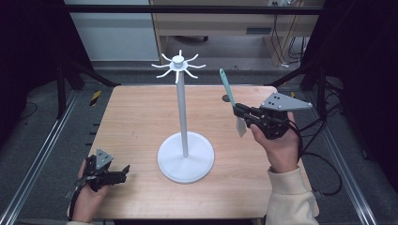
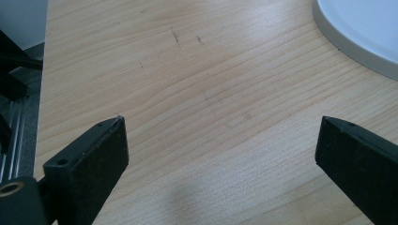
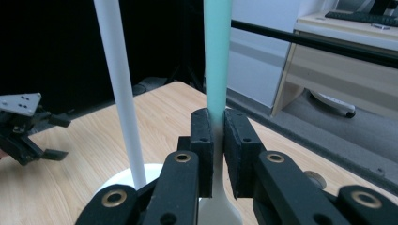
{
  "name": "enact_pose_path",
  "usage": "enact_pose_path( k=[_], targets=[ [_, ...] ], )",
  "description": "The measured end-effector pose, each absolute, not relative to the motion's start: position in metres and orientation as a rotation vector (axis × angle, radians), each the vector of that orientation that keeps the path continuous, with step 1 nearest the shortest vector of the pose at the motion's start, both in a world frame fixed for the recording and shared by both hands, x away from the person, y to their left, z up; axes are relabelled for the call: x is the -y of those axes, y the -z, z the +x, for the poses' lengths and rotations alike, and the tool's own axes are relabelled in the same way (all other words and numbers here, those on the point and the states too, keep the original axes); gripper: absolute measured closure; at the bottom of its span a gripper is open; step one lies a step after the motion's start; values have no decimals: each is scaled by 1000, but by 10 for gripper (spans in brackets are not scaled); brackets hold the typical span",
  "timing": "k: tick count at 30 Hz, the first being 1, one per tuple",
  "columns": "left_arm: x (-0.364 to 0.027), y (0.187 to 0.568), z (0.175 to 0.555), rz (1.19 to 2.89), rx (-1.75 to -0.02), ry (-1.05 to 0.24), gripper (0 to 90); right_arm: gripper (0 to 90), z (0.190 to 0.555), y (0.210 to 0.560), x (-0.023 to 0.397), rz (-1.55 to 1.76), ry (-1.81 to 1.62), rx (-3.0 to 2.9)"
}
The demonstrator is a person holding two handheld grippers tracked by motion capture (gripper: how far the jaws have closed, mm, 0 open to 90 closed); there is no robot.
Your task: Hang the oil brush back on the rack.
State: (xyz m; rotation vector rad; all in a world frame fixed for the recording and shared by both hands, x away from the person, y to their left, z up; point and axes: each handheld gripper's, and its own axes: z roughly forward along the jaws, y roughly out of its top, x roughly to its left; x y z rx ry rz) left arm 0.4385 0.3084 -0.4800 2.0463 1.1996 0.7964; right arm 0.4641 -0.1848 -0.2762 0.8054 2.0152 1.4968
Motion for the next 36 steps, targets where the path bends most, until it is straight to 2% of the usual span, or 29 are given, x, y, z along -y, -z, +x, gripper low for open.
enact_pose_path(
  k=[36],
  targets=[
    [-306, 481, 438, 2067, -1190, -792, 25, 826, 423, 249, 152, 626, -1574, -2016]
  ],
)
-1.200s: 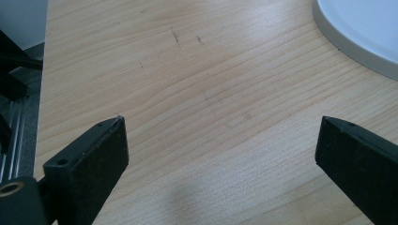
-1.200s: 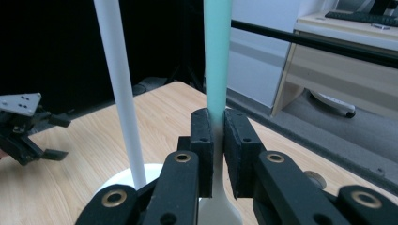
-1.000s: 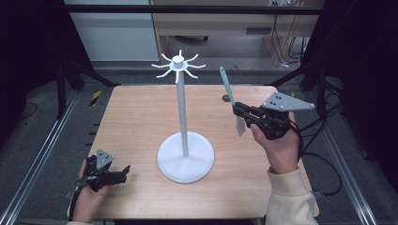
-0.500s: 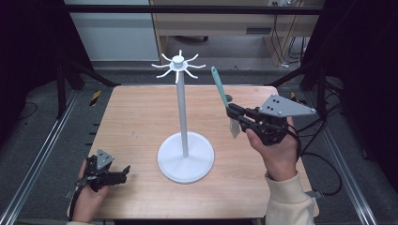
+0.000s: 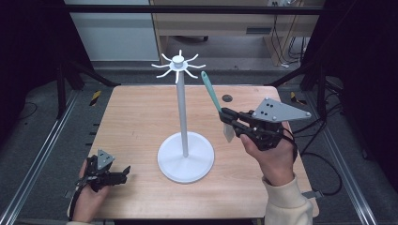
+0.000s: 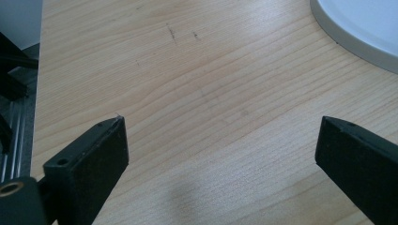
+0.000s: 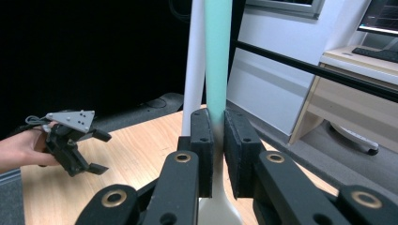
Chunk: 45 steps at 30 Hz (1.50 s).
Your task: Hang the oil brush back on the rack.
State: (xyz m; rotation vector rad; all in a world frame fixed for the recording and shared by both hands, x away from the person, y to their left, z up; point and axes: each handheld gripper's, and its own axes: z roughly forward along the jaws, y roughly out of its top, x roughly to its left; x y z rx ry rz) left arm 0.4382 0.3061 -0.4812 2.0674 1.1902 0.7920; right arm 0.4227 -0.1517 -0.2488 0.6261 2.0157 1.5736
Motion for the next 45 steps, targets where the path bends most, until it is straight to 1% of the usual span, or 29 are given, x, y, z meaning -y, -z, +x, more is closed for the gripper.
enact_pose_path(
  k=[18, 45],
  targets=[
    [-307, 481, 438, 2066, -1191, -787, 25, 826, 422, 249, 141, 615, -1563, -2033],
    [-306, 482, 438, 2070, -1191, -784, 25, 825, 445, 258, 113, 647, -1560, -2036]
  ],
)
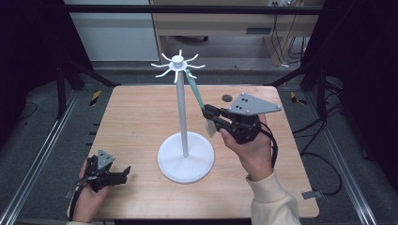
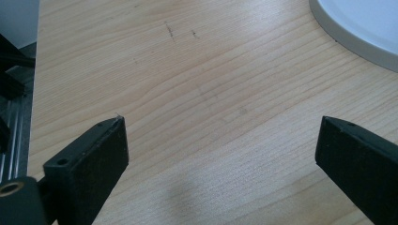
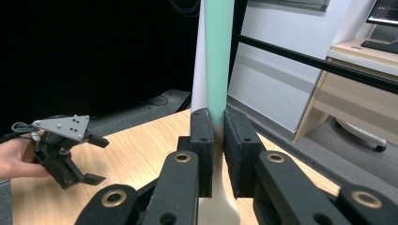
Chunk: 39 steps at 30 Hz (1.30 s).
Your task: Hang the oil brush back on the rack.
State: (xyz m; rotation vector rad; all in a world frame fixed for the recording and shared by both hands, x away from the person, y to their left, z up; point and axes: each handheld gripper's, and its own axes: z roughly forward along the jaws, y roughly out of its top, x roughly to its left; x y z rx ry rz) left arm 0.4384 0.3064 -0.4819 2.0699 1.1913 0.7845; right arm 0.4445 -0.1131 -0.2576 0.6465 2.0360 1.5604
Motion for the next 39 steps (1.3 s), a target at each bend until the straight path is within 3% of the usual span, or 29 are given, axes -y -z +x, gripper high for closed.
enact_pose_path(
  k=[39],
  targets=[
    [-305, 483, 438, 2081, -1182, -771, 25, 823, 453, 262, 100, 639, -1555, -2029]
  ],
)
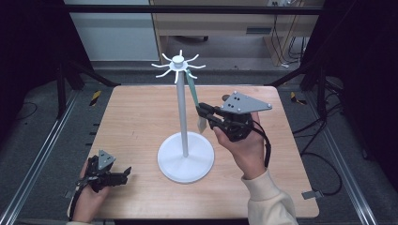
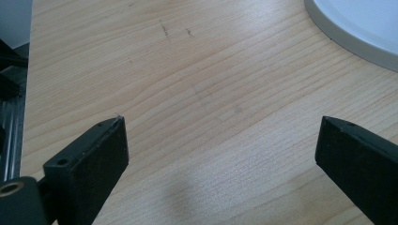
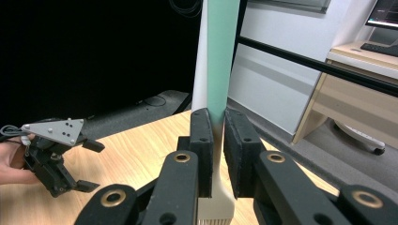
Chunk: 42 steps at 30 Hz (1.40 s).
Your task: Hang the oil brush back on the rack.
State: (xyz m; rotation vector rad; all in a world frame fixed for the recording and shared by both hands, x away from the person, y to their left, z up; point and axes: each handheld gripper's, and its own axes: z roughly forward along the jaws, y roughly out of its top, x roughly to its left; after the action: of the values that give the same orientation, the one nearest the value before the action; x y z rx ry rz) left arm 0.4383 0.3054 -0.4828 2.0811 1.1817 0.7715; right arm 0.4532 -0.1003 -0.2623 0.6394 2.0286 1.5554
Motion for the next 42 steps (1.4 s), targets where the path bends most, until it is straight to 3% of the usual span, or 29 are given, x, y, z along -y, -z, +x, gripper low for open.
enact_pose_path(
  k=[14, 21, 27, 37, 42],
  targets=[
    [-305, 483, 438, 2084, -1178, -767, 25, 814, 447, 256, 105, 627, -1552, -2004],
    [-304, 483, 439, 2086, -1177, -766, 25, 740, 443, 255, 112, 655, -1469, -1966],
    [-304, 483, 439, 2087, -1176, -764, 25, 546, 447, 258, 116, 722, -1380, -1972],
    [-304, 483, 439, 2085, -1174, -764, 25, 398, 454, 265, 120, 798, -1309, -1962],
    [-303, 483, 439, 2089, -1169, -763, 25, 274, 457, 269, 126, 819, -1297, -1956]
  ],
)
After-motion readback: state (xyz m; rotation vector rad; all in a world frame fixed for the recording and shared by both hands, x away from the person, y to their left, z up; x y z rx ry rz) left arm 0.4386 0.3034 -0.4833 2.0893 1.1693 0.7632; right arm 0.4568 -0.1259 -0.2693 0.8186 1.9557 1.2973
